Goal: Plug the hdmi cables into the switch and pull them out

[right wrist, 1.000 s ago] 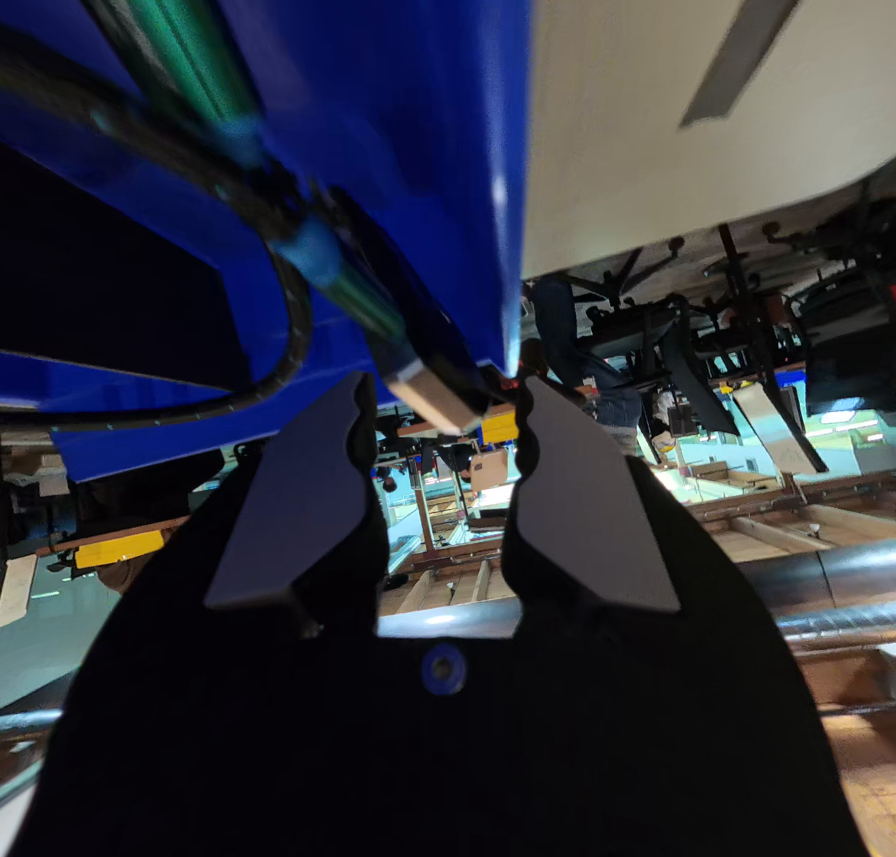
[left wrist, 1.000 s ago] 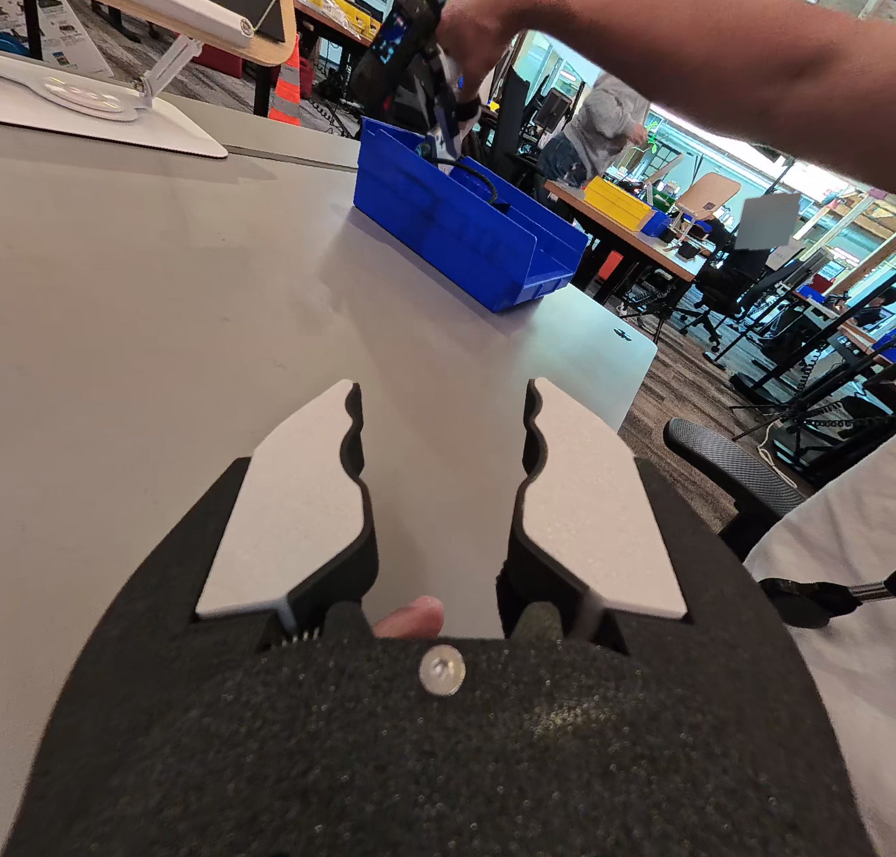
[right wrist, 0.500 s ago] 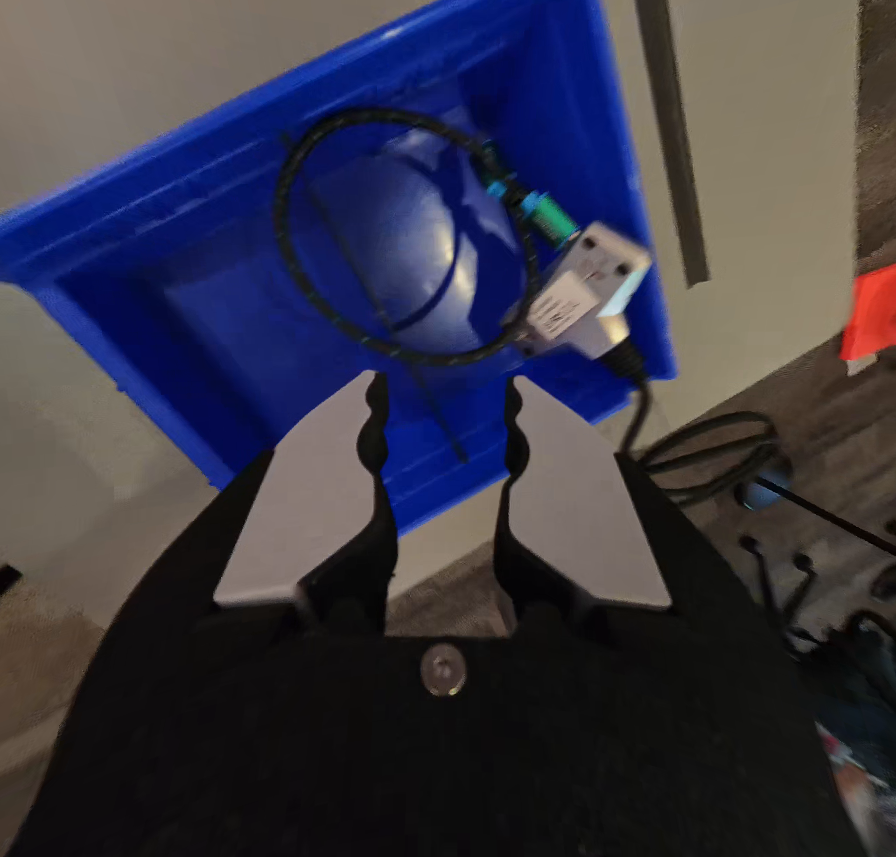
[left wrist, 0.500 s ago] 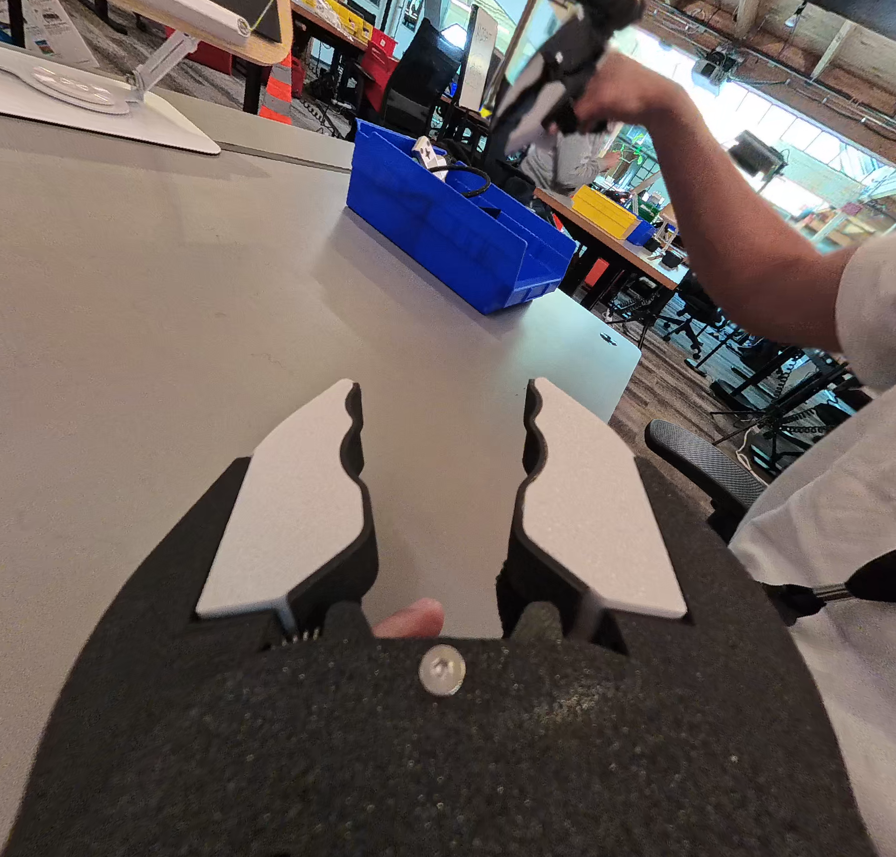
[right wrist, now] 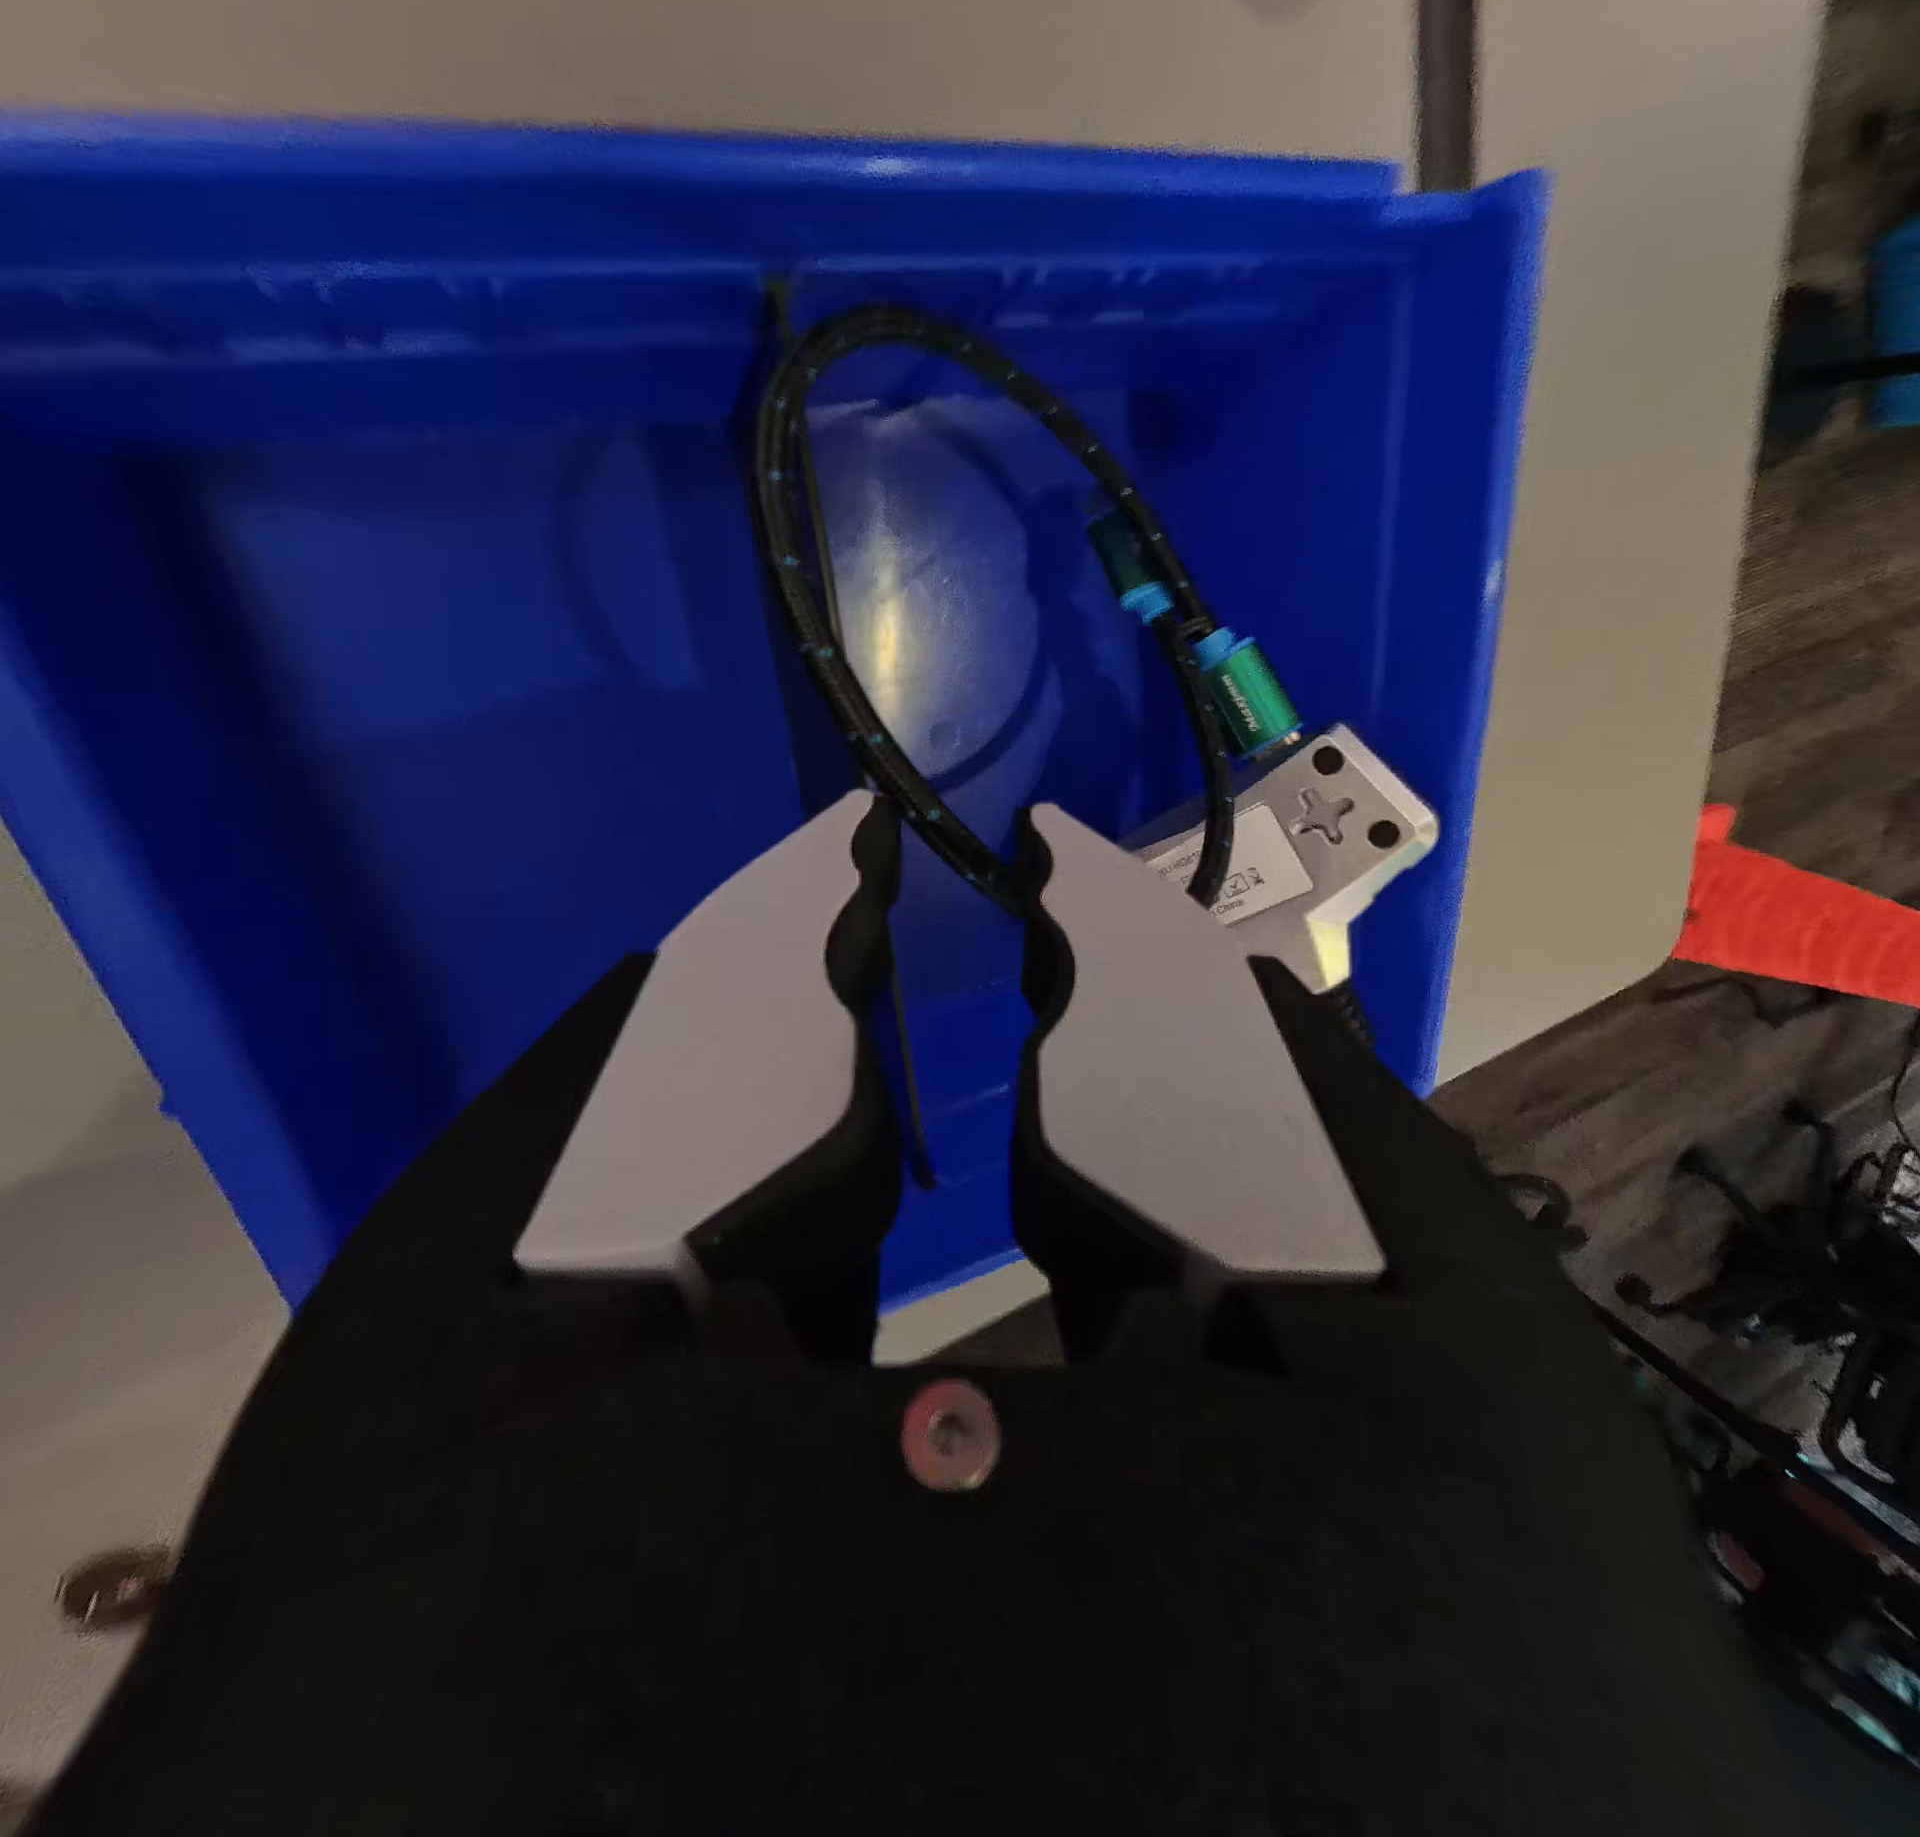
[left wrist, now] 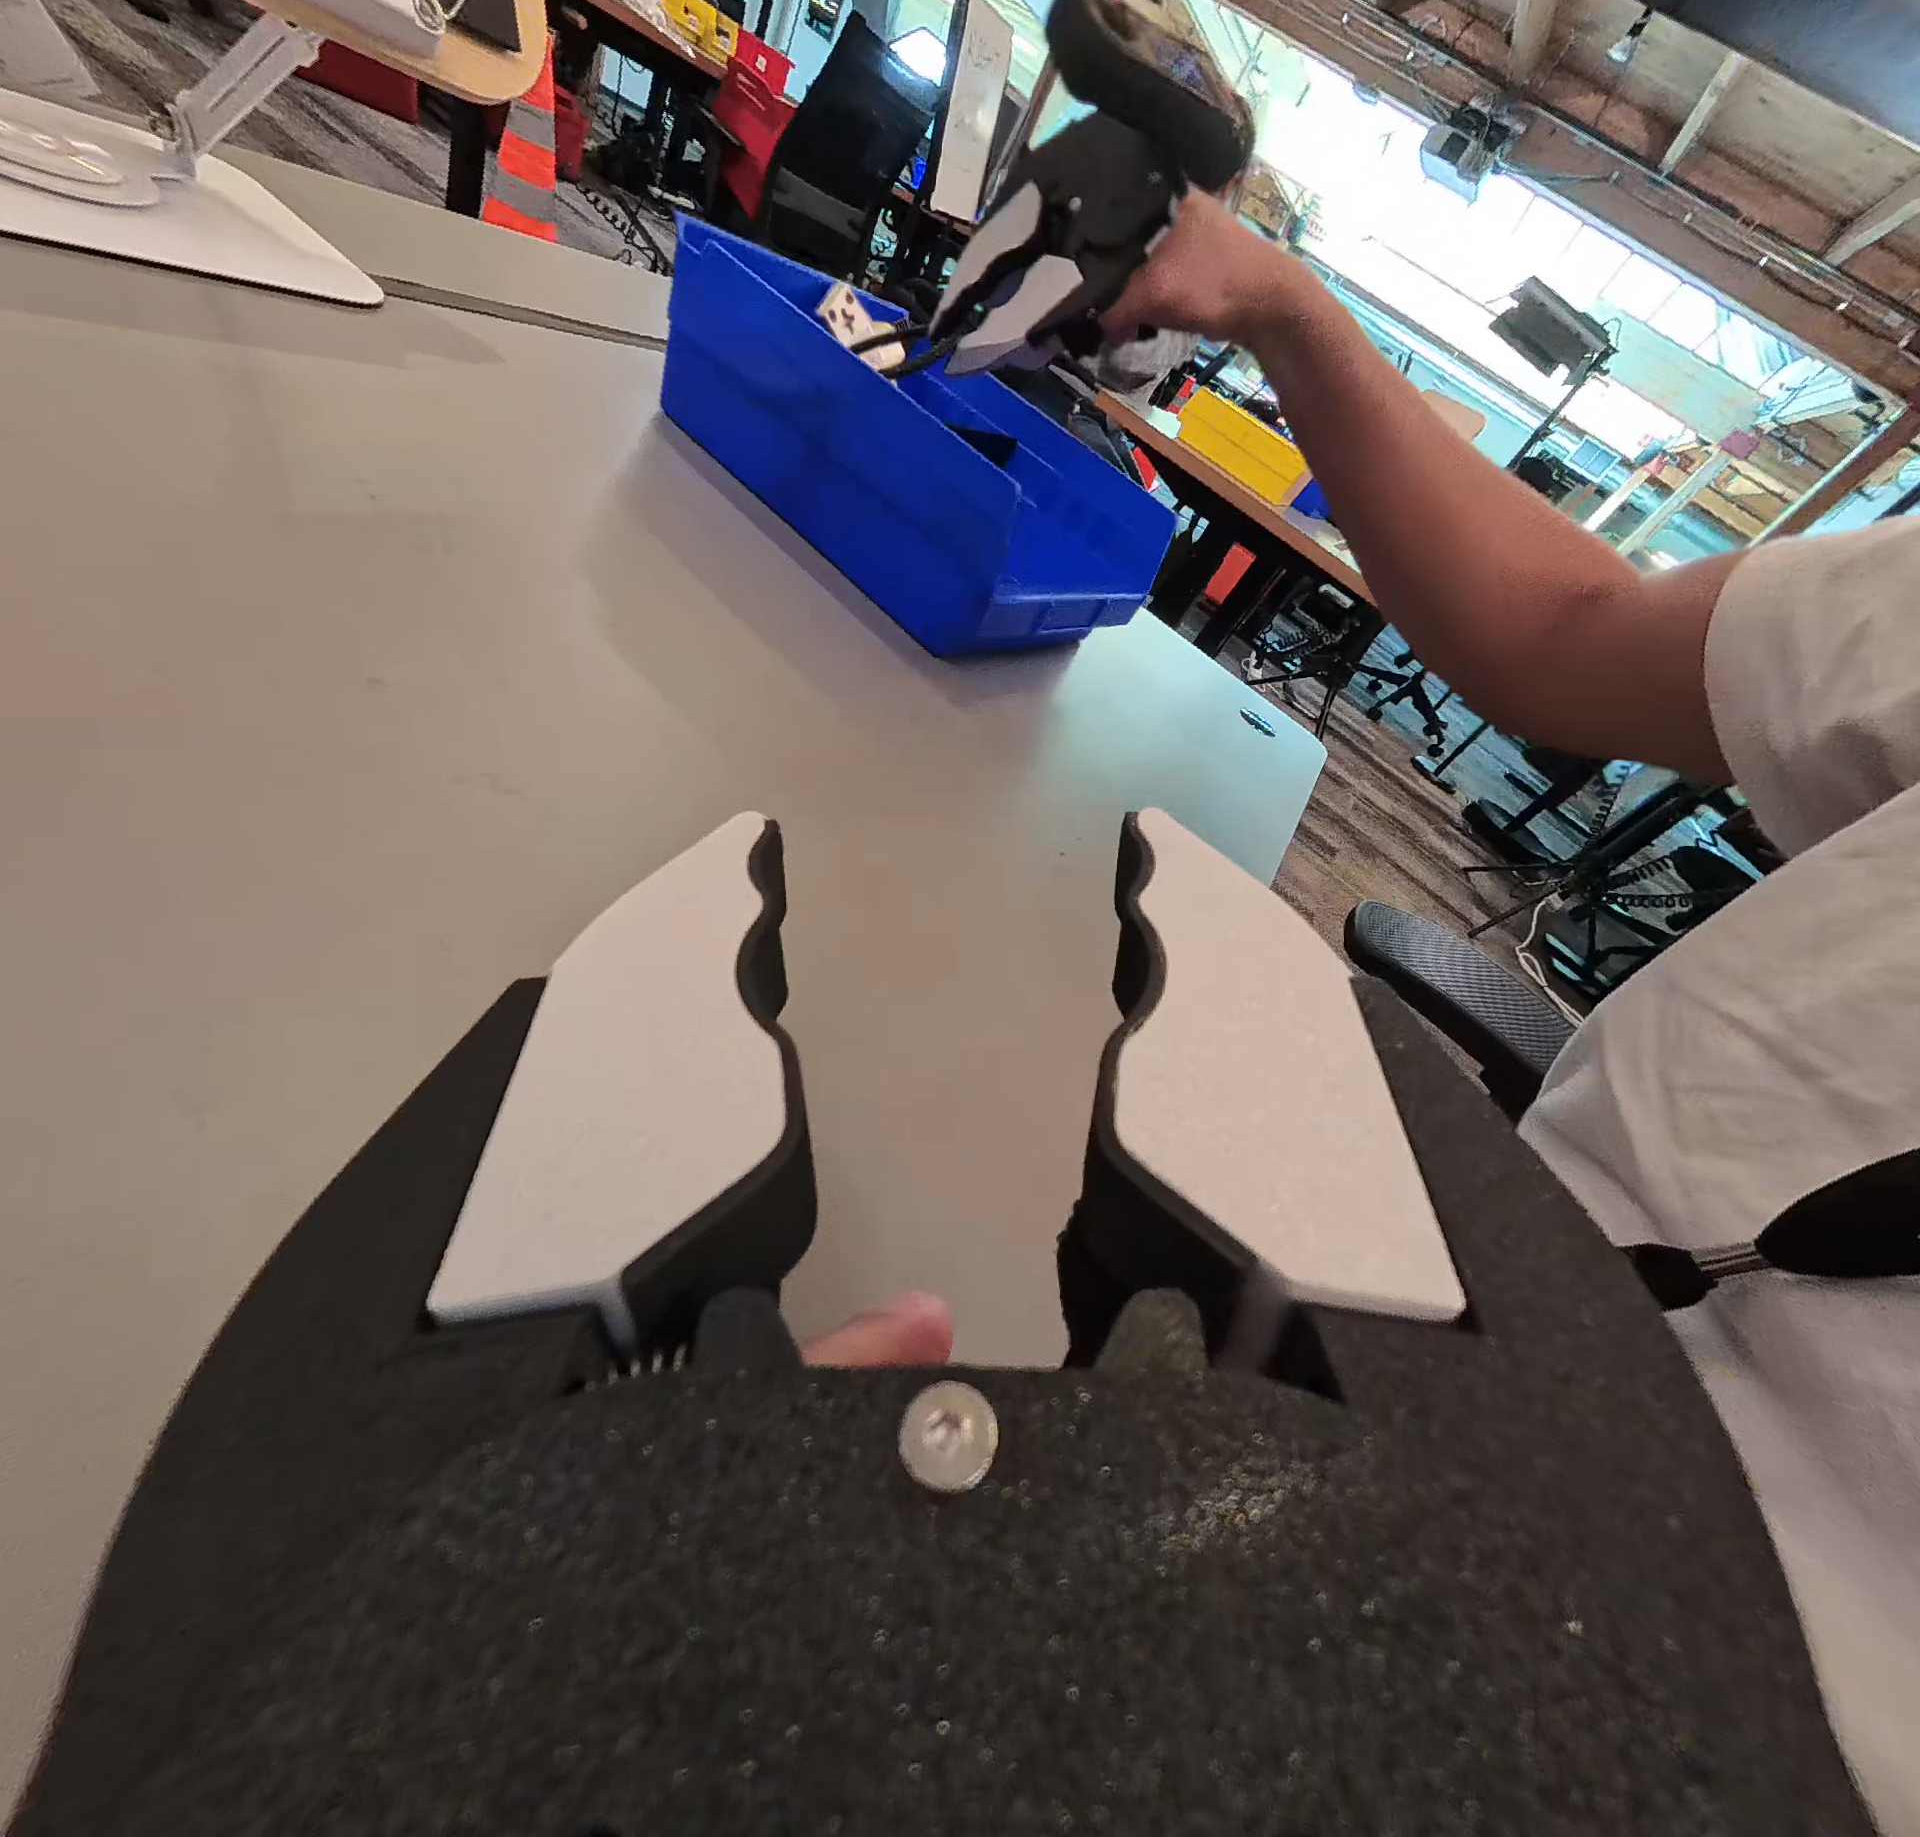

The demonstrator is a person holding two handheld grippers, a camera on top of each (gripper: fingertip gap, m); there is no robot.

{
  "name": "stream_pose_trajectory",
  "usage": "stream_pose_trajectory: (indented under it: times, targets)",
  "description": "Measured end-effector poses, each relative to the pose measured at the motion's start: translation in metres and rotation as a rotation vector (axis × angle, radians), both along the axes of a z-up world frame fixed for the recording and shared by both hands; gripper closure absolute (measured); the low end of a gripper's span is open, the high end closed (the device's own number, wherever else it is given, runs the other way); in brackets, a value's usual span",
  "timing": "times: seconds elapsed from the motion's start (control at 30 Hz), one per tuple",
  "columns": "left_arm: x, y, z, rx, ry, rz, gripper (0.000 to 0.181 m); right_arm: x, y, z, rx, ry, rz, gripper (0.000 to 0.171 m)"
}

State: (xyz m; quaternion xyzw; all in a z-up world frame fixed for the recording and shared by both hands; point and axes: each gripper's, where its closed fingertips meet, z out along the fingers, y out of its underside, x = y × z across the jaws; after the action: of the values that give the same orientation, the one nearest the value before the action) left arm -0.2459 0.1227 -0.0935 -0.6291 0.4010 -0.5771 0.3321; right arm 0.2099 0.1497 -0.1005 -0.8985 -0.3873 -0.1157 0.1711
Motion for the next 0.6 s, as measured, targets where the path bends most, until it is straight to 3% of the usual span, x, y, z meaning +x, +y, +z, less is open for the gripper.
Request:
stream_pose_trajectory:
  times: [0.23,0.4,0.5,0.6]
  targets:
    - [-0.002,0.0,0.0,-0.028,-0.013,-0.004,0.121,-0.001,0.013,-0.036,-0.498,0.112,-0.106,0.158]
    - [-0.006,-0.001,0.002,-0.034,-0.019,0.0,0.122,-0.002,0.012,-0.027,-0.748,0.407,-0.309,0.154]
    - [-0.011,-0.001,0.002,-0.037,-0.024,0.01,0.122,-0.009,0.026,0.006,-0.657,0.615,-0.274,0.158]
    - [-0.014,0.003,0.003,-0.042,-0.03,0.022,0.122,0.002,0.048,0.026,-0.466,0.605,-0.245,0.158]
